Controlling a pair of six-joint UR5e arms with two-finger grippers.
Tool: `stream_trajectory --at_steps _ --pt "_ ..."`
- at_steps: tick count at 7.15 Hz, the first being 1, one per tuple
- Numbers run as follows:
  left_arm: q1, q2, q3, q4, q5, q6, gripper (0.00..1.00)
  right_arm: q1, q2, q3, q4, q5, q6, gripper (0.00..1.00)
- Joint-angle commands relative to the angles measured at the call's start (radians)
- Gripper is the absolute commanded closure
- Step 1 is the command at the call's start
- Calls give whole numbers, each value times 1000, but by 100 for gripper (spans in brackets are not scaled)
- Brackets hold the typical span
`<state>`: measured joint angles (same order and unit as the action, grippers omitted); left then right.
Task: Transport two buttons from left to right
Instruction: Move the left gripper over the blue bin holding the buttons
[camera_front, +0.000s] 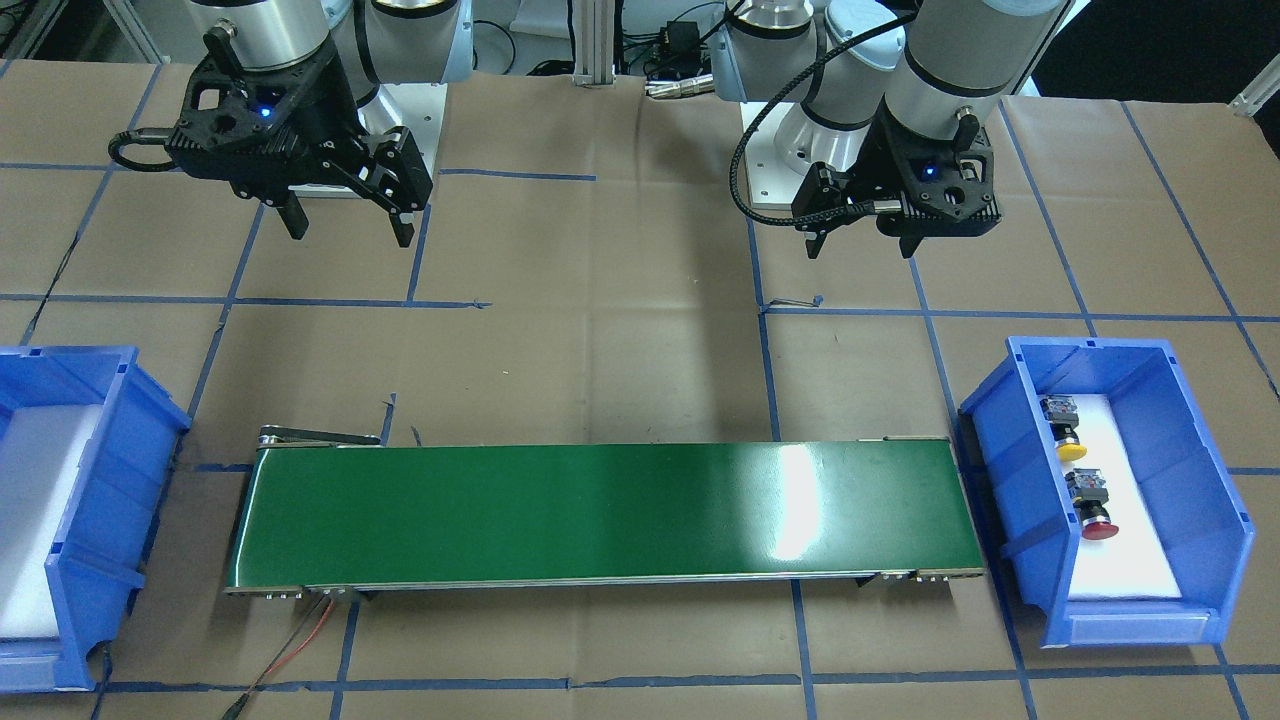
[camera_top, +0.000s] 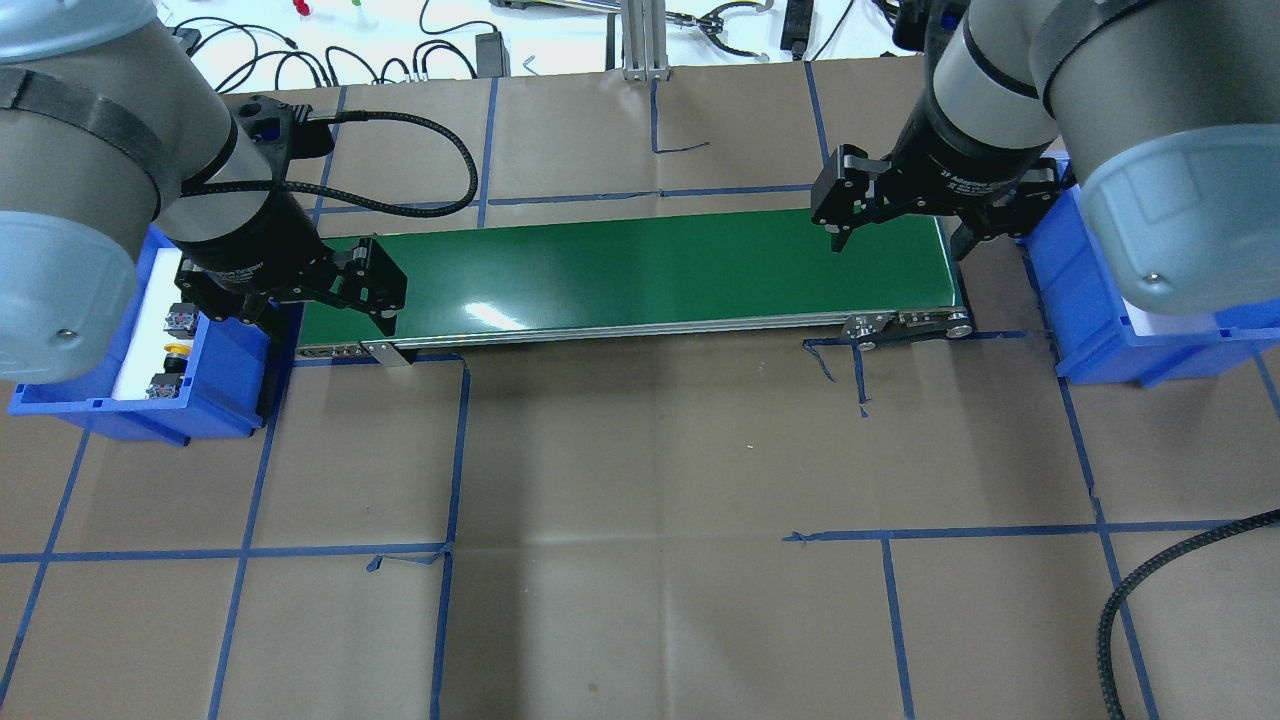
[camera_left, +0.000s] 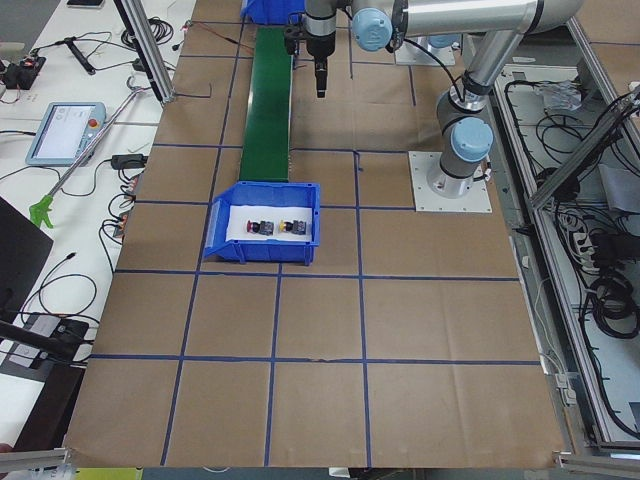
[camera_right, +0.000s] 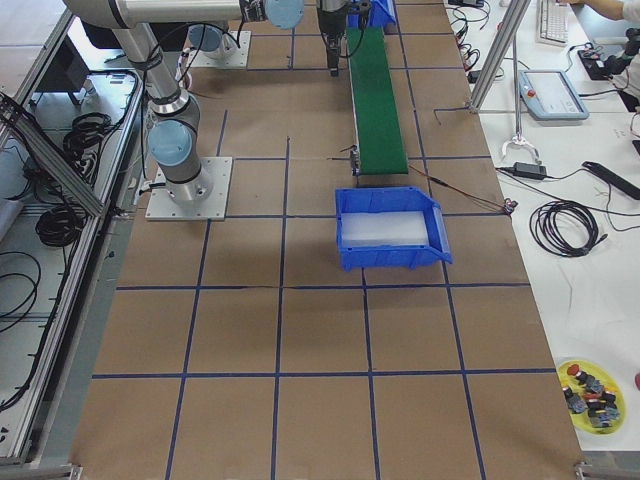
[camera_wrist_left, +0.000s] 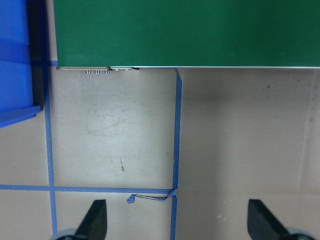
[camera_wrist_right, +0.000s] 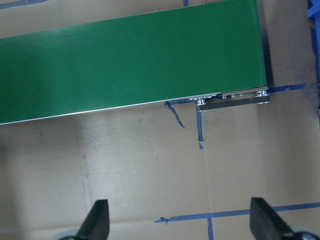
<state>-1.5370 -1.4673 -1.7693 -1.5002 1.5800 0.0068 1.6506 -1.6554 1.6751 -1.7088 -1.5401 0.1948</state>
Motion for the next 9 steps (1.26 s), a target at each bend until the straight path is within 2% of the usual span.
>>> stream_trajectory --at_steps 1,9 --pt "0 -2 1 0 0 -2 0 0 0 0 0 0 0 0" --pt "0 13 -4 -8 1 1 0 0 0 0 -2 0 0 0"
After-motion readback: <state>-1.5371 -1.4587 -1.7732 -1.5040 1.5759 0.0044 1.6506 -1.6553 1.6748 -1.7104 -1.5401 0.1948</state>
